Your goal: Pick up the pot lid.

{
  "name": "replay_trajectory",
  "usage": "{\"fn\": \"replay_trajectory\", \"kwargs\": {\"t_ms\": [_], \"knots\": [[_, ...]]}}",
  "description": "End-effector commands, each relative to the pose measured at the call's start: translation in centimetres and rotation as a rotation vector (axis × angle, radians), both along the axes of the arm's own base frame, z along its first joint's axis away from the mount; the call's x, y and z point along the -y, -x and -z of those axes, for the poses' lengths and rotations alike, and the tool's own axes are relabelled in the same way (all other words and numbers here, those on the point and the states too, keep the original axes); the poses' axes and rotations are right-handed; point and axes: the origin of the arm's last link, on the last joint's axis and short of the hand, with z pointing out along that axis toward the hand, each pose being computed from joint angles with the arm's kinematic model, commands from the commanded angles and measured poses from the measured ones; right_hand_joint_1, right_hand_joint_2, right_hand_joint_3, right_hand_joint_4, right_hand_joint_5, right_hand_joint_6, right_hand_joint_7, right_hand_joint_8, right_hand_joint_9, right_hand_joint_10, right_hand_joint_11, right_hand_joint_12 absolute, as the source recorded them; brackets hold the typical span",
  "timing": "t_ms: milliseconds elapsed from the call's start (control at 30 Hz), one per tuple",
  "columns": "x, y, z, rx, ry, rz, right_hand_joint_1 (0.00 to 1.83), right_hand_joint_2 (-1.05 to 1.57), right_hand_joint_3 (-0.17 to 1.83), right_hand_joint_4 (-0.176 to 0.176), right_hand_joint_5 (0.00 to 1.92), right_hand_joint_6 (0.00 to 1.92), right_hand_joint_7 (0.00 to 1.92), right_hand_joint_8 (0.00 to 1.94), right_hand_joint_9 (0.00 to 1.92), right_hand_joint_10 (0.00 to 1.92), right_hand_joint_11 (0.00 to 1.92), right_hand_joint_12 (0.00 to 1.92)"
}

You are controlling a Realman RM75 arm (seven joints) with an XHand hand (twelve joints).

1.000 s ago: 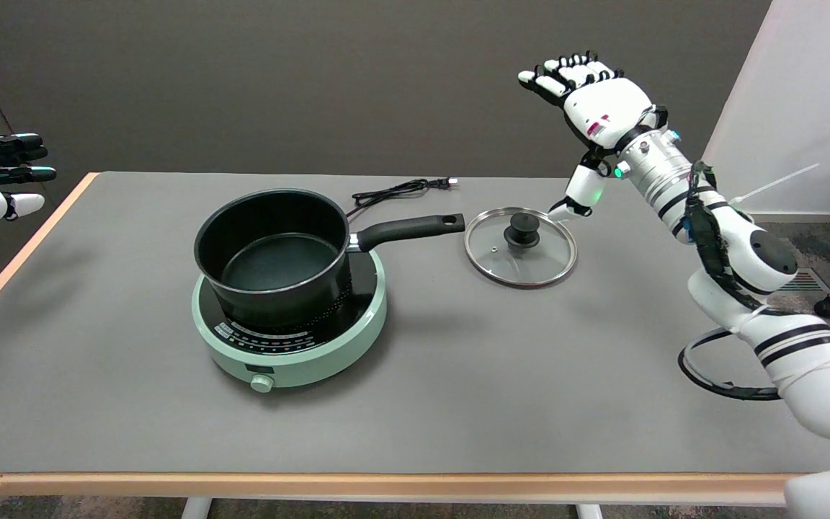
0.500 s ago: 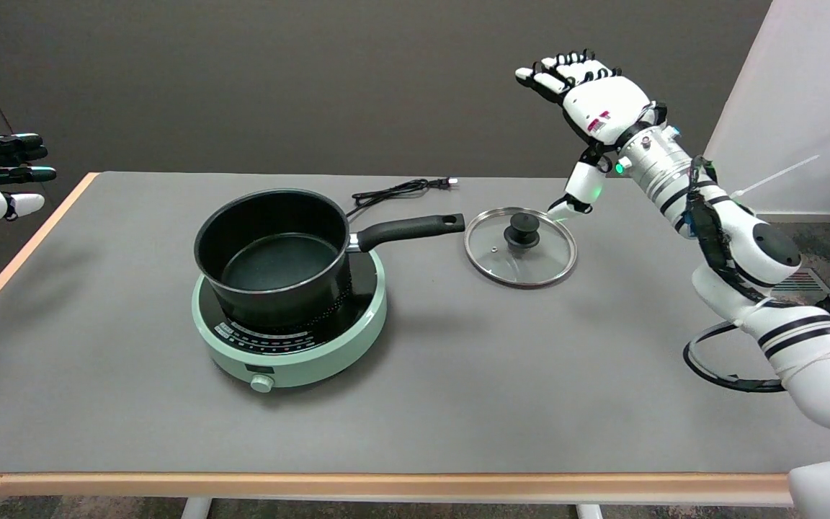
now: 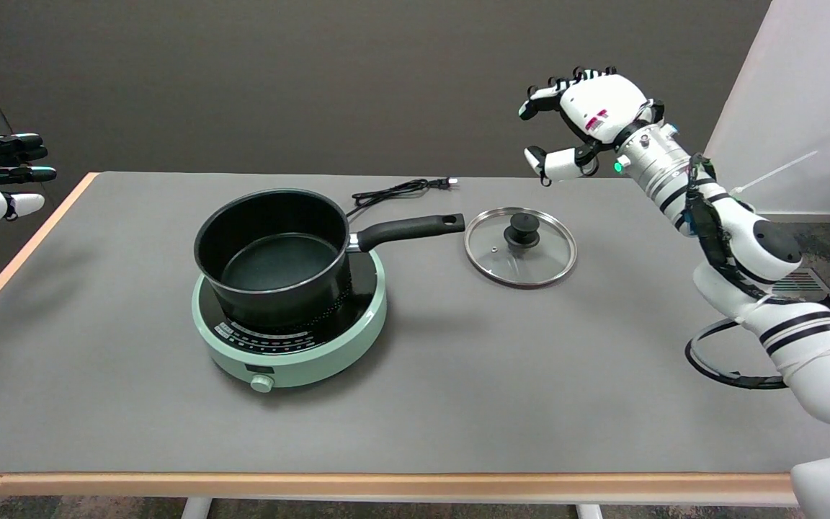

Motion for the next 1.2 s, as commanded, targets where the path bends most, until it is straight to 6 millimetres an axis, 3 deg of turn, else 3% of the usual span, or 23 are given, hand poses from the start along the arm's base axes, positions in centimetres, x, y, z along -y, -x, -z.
{"fn": "replay_trajectory", "kwargs": {"t_ms": [33,367,567,633,767,1200], "knots": [[0.6,0.6,0.5,-0.005,-0.021,0.024,0.69,0.71,0.84,0.163,0.65,0.39,0.65,0.23,0.68,0.39,0.44,0.75],[1.4,3.1,0.7,-0.029,-0.014,0.102,0.69,0.70,0.86,0.160,0.63,0.35,0.64,0.22,0.68,0.39,0.44,0.75],[1.5,4.4,0.3,-0.051,0.017,0.140,0.66,0.63,0.98,0.144,0.55,0.33,0.62,0.20,0.64,0.44,0.42,0.76],[1.6,4.7,0.2,-0.045,0.022,0.146,0.70,0.65,0.91,0.135,0.53,0.25,0.60,0.21,0.65,0.37,0.43,0.74],[1.8,5.5,-0.1,-0.031,0.035,0.167,0.69,0.57,0.96,0.121,0.44,0.19,0.58,0.18,0.61,0.37,0.40,0.73],[1.8,7.9,0.3,0.004,0.031,0.222,0.58,0.55,0.90,0.108,0.37,0.18,0.53,0.19,0.58,0.31,0.39,0.68]]}}
